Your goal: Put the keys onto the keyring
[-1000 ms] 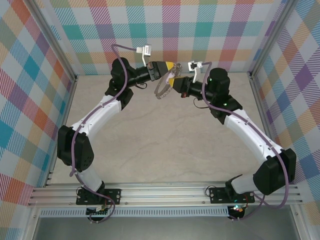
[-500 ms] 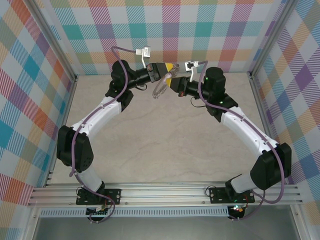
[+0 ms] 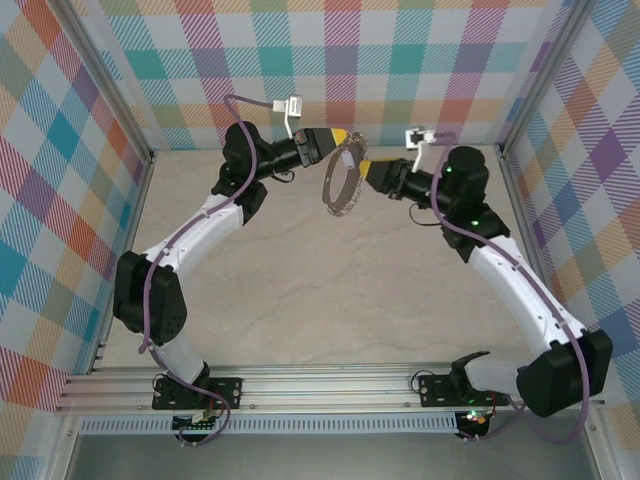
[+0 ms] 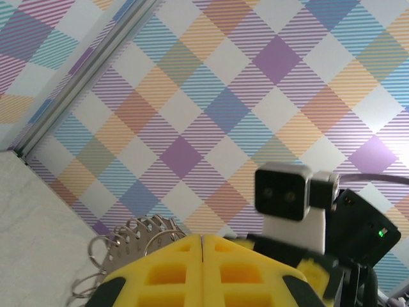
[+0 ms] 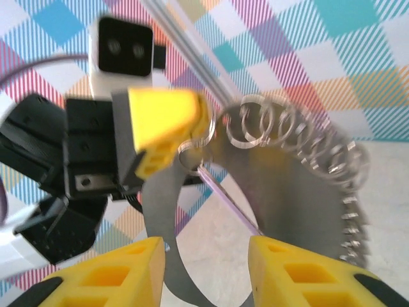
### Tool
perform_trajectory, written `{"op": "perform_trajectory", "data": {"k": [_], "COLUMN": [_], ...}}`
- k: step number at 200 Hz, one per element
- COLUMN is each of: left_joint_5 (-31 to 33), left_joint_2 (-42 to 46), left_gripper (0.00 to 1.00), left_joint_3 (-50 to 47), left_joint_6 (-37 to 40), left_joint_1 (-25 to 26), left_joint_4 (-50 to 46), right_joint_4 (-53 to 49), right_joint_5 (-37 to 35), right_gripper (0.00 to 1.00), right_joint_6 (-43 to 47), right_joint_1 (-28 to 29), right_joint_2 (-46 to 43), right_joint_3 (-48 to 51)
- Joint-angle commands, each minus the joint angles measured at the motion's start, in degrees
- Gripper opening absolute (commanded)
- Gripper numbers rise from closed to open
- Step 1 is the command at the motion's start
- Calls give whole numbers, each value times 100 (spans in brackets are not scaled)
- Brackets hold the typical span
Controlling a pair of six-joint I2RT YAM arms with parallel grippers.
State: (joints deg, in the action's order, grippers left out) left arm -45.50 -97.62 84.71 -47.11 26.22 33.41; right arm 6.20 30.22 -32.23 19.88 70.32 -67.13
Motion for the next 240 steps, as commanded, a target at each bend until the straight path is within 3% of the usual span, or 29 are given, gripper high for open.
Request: {"op": "perform_trajectory", "data": {"k": [1, 57, 131, 186, 240], "left_joint_5": [-146, -253, -262, -258, -251], "left_joint_2": [226, 349, 389, 332, 290], "left_gripper": [0, 0, 0, 0, 0], "left_joint_3": [26, 47, 106, 263, 370], "left_joint_6": [237, 922, 950, 781, 640], "left_joint_1": [54, 58, 66, 64, 85], "left_joint_4": [290, -271, -353, -400, -353], "right_joint_4": [253, 1342, 2187, 1892, 1566], "right_joint_5": [159, 639, 907, 742, 668], "right_gripper": [39, 34, 32, 39, 45], "right_joint_6": [-321, -1409, -2086, -1284, -298], "right_joint_1": [-102, -138, -134, -133, -129], "right_joint_2": [-67, 565, 892, 396, 262], "right_joint_3": [-106, -502, -295, 577, 720]}}
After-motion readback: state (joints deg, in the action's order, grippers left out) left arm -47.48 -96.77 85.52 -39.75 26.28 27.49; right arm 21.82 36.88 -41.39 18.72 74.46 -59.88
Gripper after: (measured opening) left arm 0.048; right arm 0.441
